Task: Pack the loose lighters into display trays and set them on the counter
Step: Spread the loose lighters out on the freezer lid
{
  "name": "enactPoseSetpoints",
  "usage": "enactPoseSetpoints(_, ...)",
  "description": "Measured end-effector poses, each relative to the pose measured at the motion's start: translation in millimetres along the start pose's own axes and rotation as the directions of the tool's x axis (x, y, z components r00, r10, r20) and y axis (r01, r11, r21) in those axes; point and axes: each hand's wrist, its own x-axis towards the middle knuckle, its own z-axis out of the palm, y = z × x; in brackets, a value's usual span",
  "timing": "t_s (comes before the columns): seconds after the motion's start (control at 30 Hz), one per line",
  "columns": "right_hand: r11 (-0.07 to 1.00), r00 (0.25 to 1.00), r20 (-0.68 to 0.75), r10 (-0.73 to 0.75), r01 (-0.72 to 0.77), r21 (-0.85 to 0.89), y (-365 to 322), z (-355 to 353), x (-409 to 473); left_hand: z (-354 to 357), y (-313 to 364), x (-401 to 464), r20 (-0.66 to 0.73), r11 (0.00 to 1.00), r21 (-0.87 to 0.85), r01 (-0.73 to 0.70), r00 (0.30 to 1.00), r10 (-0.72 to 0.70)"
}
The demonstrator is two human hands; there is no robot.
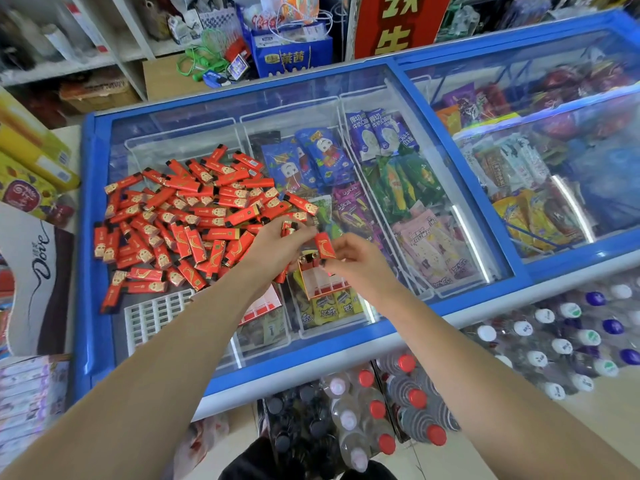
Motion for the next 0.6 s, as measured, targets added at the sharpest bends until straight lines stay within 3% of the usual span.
enactPoseSetpoints(0.2,0.997,0.99,-0.118,0.083,-0.083,0.0,20,-17,0,2,-18,6,-0.102,0.905,0.422,0.056,0.995,-0.014)
enactPoseSetpoints(0.33,0.998,0.987,-0.147,0.065,-0.064,0.013,25,-20,-1,8,-29,10,-0.153,0.867,0.495,0.06,0.988,0.018)
enactPoseSetpoints(0.43,0.972,0.985,-0.142,-0.101,0.068,-0.225,32,-21,2,11,-32,12,-0.168,0.847,0.526,0.071,0.985,0.022)
enactPoseSetpoints(0.5,0.891,0.972,-0.115,-0.205,0.137,-0.433,38,-20,8,13,-33,13,-0.171,0.848,0.523,0.081,0.985,0.011)
enactPoseSetpoints(0.6,0.77,0.935,-0.05,-0.351,0.258,-0.583,45,-17,16,12,-33,16,-0.159,0.86,0.5,0.102,0.987,-0.025)
